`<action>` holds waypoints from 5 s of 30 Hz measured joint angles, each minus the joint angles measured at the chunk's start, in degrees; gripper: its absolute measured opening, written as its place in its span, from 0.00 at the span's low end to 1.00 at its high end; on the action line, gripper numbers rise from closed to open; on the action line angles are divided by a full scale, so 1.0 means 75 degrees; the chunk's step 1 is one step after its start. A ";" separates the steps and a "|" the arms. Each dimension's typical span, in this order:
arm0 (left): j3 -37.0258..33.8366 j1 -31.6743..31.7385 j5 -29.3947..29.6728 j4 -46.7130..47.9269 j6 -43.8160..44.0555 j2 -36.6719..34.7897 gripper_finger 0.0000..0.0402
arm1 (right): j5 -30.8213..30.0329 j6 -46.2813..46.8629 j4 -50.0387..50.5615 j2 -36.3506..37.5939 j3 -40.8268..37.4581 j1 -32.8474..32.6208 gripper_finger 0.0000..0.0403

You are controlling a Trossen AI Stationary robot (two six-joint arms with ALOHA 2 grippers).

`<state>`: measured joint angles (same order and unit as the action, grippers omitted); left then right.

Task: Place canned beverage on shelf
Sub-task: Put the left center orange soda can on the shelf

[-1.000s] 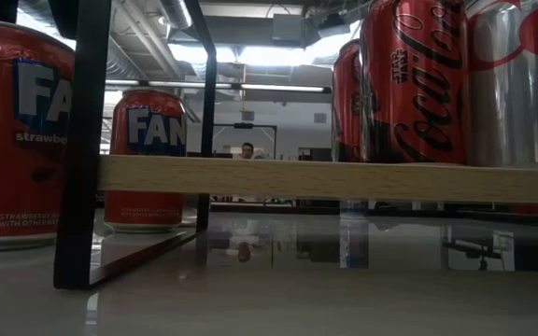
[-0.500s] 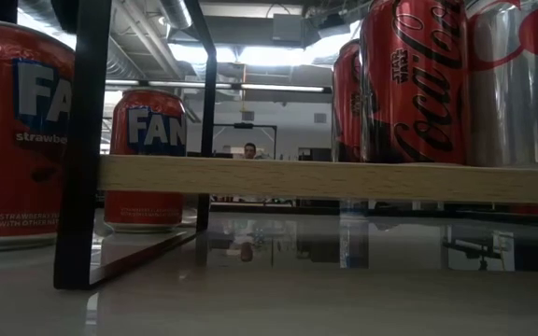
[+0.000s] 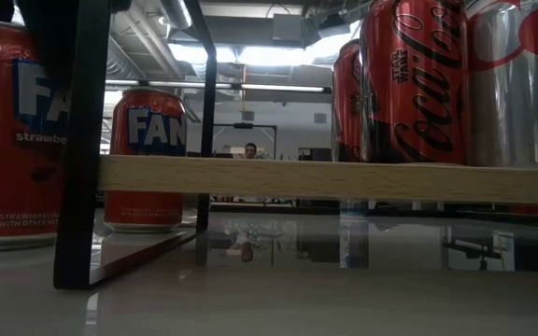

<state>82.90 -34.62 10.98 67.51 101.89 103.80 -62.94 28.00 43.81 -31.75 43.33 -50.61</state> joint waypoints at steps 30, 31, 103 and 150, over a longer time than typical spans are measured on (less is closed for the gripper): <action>-0.0619 0.0235 -0.1203 -0.1026 0.1600 -0.0002 0.75 | -0.0003 -0.0002 0.0023 -0.0002 0.0000 0.0002 0.86; -0.0619 0.0235 -0.1203 -0.1005 0.1602 -0.0002 0.74 | 0.0000 -0.0001 0.0035 -0.0001 0.0000 0.0000 0.86; 0.1742 0.1075 0.0299 -0.0356 -0.3519 -0.2966 0.68 | 0.0000 -0.0002 0.0176 0.0000 0.0000 0.0002 0.86; 0.3979 0.2751 -0.1747 0.0198 -1.1564 0.1131 0.68 | 0.0000 0.0024 0.0173 -0.0002 0.0000 0.0000 0.86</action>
<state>112.75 -13.99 -2.12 68.99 15.16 112.29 -62.94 28.18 45.10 -31.77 43.33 -50.61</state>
